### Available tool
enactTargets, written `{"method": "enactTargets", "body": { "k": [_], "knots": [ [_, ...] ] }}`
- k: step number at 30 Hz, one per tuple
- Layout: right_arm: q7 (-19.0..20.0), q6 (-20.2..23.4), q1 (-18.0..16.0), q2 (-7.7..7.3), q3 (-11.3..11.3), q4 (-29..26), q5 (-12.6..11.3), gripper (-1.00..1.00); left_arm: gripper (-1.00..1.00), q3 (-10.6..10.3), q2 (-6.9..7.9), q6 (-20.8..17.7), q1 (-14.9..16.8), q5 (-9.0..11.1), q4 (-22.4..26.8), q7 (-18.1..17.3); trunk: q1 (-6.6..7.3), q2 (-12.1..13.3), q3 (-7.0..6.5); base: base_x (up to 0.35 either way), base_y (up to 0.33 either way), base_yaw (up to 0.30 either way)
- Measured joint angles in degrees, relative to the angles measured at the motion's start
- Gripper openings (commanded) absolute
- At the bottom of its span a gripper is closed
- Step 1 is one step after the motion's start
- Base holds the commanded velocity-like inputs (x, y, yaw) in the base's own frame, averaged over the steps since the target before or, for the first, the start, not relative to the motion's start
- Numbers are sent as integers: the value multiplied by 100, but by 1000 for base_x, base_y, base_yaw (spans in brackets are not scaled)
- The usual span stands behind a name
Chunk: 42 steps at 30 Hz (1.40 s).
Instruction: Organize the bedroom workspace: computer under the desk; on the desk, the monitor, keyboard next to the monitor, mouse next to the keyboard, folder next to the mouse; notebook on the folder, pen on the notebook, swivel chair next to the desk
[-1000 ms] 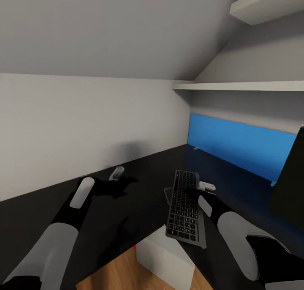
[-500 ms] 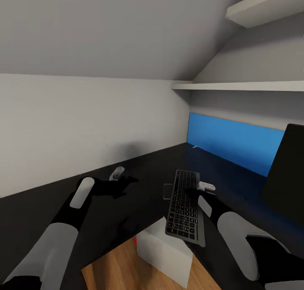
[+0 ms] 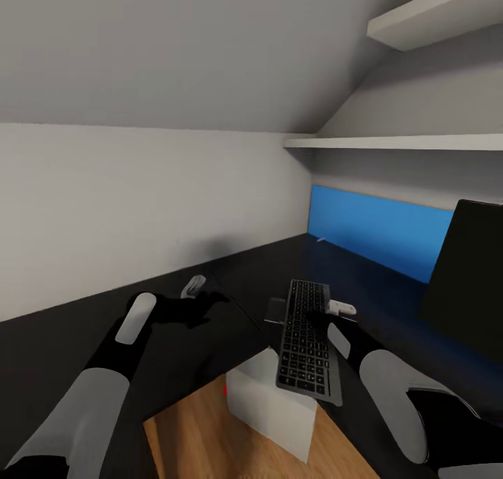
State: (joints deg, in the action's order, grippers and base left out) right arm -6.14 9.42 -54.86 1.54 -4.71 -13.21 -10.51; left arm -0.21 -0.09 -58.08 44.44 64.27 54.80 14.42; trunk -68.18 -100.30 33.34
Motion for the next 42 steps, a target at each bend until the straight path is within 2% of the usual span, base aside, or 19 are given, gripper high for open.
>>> {"method": "enactTargets", "body": {
  "k": [17, 42],
  "knots": [
    [-1, -1, 0, -1, 3, 9, 9, 100, 100, 5, 0, -1, 0, 0, -25, 1, -1, 0, 0, -147, 51, 0],
    [-1, -3, 0, 0, 2, 14, 6, 100, 100, 5, 0, 0, 0, 0, -35, 0, 1, 0, 0, -69, 5, 0]
  ]
}}
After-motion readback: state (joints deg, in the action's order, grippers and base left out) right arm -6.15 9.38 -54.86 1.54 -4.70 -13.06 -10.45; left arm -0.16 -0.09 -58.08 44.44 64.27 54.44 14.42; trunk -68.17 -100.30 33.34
